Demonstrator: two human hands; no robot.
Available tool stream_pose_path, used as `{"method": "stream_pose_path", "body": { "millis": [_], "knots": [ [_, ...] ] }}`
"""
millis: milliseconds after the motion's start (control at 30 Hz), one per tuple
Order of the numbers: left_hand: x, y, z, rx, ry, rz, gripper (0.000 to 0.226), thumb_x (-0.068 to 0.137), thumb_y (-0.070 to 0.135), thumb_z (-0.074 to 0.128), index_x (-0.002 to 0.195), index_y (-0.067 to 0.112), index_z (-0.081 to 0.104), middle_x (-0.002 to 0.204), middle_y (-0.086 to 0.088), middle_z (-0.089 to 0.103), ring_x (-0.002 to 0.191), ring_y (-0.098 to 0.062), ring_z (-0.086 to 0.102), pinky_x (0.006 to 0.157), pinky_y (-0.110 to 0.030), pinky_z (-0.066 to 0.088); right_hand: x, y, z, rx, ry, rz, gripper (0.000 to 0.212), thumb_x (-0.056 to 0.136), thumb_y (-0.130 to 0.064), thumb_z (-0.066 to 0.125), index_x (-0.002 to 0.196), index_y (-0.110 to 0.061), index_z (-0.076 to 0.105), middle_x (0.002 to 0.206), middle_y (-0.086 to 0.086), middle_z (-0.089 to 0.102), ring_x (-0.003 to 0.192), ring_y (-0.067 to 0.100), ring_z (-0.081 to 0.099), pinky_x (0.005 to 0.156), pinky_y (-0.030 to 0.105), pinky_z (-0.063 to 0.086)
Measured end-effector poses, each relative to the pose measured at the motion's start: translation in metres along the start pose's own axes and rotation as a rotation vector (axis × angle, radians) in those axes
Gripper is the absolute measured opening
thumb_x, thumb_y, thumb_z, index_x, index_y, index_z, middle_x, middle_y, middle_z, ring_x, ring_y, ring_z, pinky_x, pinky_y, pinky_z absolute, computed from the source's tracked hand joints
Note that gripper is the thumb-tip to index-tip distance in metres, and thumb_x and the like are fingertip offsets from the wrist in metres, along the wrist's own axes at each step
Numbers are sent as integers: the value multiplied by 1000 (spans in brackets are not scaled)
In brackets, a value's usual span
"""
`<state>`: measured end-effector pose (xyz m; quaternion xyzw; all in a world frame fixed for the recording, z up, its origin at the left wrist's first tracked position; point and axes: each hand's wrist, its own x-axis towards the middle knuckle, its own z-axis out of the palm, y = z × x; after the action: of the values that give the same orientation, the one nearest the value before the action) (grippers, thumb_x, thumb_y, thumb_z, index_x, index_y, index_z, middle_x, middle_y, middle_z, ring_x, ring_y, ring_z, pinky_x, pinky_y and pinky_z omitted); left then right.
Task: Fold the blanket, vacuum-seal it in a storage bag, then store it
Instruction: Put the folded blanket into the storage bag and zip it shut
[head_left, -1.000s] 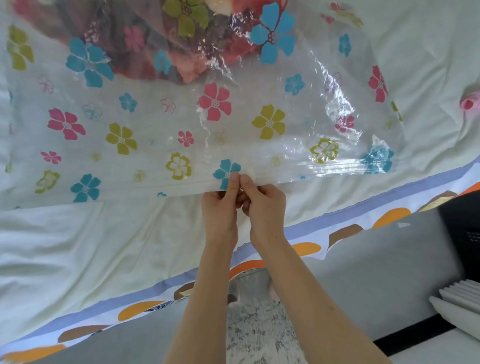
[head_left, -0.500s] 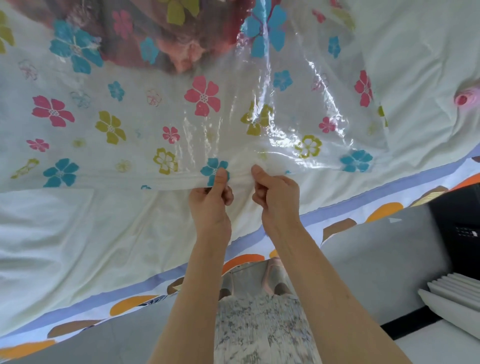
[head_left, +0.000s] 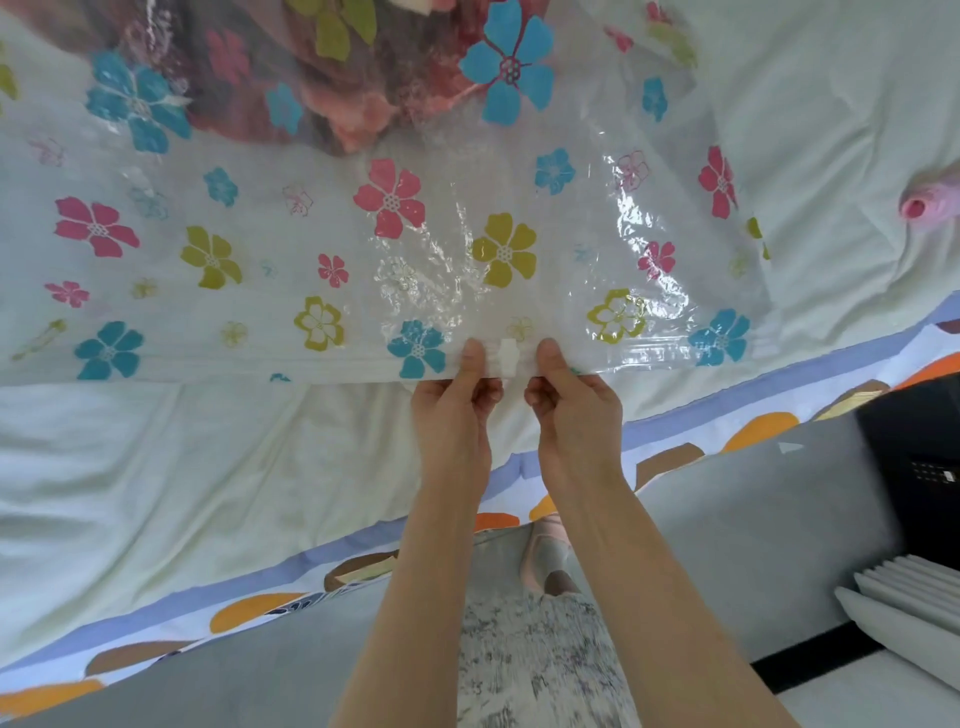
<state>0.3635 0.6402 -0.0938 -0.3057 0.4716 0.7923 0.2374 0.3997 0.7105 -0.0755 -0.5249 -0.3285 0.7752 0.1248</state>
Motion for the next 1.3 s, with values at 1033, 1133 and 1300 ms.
{"method": "stream_pose_path", "body": {
  "millis": [1033, 1133, 1300],
  "knots": [
    [-3, -5, 4, 367, -153, 93, 29, 98, 26, 46, 91, 6, 65, 88, -16, 64, 86, -25, 64, 79, -37, 55, -10, 14, 9, -474, -19, -210, 54, 92, -28, 61, 40, -26, 48, 39, -16, 47, 42, 0, 46, 54, 15, 40],
    [-5, -3, 4, 385, -141, 89, 29, 98, 25, 47, 80, 11, 65, 80, -12, 63, 77, -19, 63, 70, -30, 54, -12, 18, 16, -365, 25, -176, 44, 92, -25, 61, 51, -16, 49, 42, -16, 50, 47, 2, 49, 60, 23, 45],
    [-6, -2, 5, 372, -149, 69, 29, 97, 22, 48, 76, 12, 64, 73, -11, 60, 73, -19, 59, 66, -29, 52, -12, 17, 22, -272, 80, -149, 47, 93, -23, 60, 51, -12, 43, 37, -15, 44, 40, 3, 44, 58, 26, 45]
  ]
}}
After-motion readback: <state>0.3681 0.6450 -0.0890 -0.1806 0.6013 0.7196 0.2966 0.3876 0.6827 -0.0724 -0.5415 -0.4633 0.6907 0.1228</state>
